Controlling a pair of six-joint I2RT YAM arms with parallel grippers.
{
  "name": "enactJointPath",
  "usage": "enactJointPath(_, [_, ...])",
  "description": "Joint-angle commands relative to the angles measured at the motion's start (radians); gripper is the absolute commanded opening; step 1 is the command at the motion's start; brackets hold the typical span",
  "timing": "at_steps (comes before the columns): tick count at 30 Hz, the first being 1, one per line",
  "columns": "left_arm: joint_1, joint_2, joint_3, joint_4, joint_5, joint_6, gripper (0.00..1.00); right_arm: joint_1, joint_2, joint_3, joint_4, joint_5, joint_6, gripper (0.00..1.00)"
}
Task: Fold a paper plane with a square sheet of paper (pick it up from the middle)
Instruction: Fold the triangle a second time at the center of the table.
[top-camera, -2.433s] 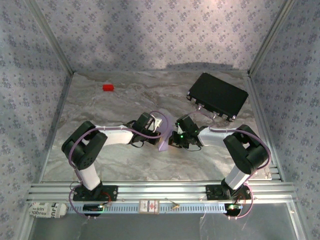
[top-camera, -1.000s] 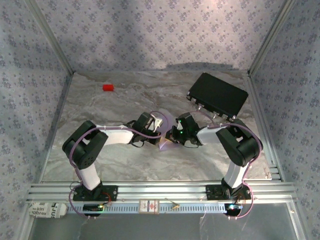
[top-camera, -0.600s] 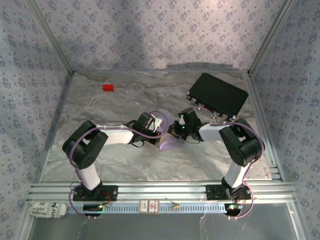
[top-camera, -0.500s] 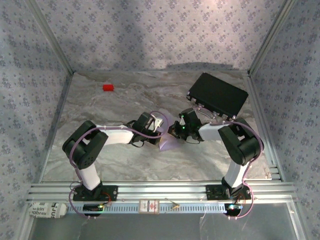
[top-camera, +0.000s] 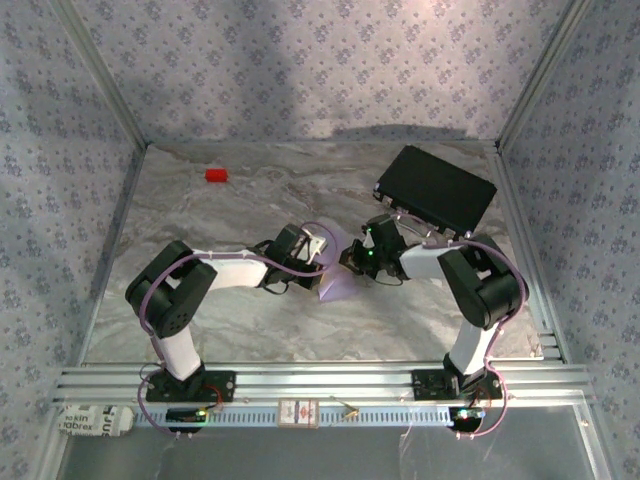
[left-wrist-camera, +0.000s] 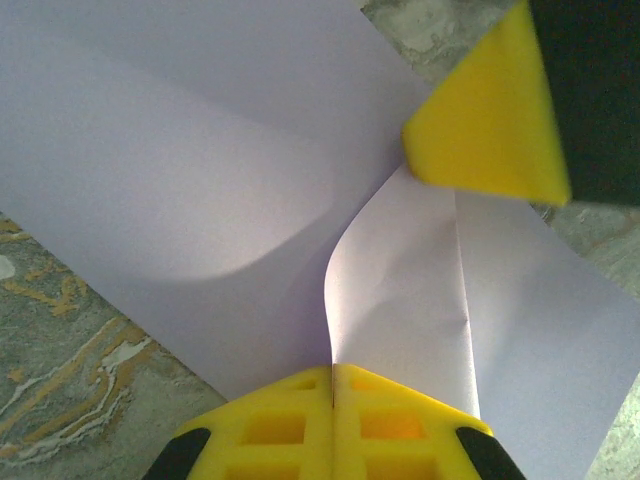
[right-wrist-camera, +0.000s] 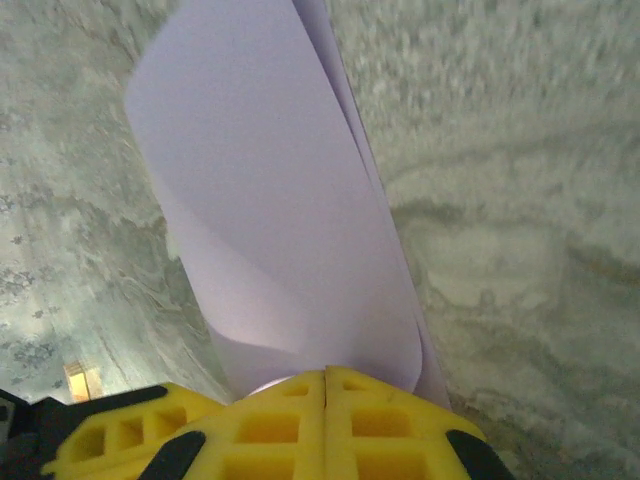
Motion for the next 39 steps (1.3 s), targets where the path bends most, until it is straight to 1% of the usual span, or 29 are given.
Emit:
enactJointPath(1, [0.003,0.033,0.001,-0.067,0.008,0.016,0.04,-0.018,-0.002,0.011,-0.035,-0.001,-0.028,0.0])
enactJointPath(6, [0.003,0.033,-0.001,-0.064,0.011,0.015,0.04,-0.018,0.028,-0.042,-0.044,0.067,-0.014,0.0])
enactJointPath(9, [0.003,0.033,0.001,-0.068,0.01,0.015,0.04,-0.021,0.021,-0.07,-0.044,0.101,-0.008,0.0])
enactJointPath(13, [0.003,0.03,-0.001,-0.076,0.011,0.015,0.04,-0.041,-0.006,-0.059,-0.043,0.077,-0.007,0.0])
enactJointPath(17, [0.002,0.027,-0.001,-0.079,0.011,0.019,0.04,-0.041,-0.065,-0.035,-0.043,0.045,-0.024,0.01])
enactJointPath(21, [0.003,0.025,-0.003,-0.078,0.011,0.016,0.04,0.01,-0.111,0.017,-0.154,0.074,-0.093,0.03])
enactJointPath(23, [0.003,0.025,-0.004,-0.078,0.014,0.016,0.04,0.027,-0.101,0.015,-0.133,0.042,-0.086,0.04])
enactJointPath(25, [0.003,0.024,-0.005,-0.075,0.014,0.016,0.04,0.04,-0.075,0.007,-0.077,-0.005,-0.059,0.04])
enactJointPath(27, [0.002,0.027,-0.005,-0.075,0.014,0.018,0.04,0.053,-0.053,-0.003,-0.028,-0.025,-0.028,0.04])
enactJointPath(33, [0.002,0.03,-0.005,-0.071,0.017,0.015,0.04,0.062,0.002,-0.012,-0.008,-0.013,-0.013,0.03])
enactJointPath(37, [0.002,0.029,-0.002,-0.075,0.019,0.016,0.04,0.058,0.032,-0.03,-0.029,0.004,-0.011,0.01])
enactJointPath(39, [0.01,0.017,0.004,-0.077,0.029,-0.011,0.06,0.058,0.031,-0.043,-0.052,0.017,-0.019,0.0])
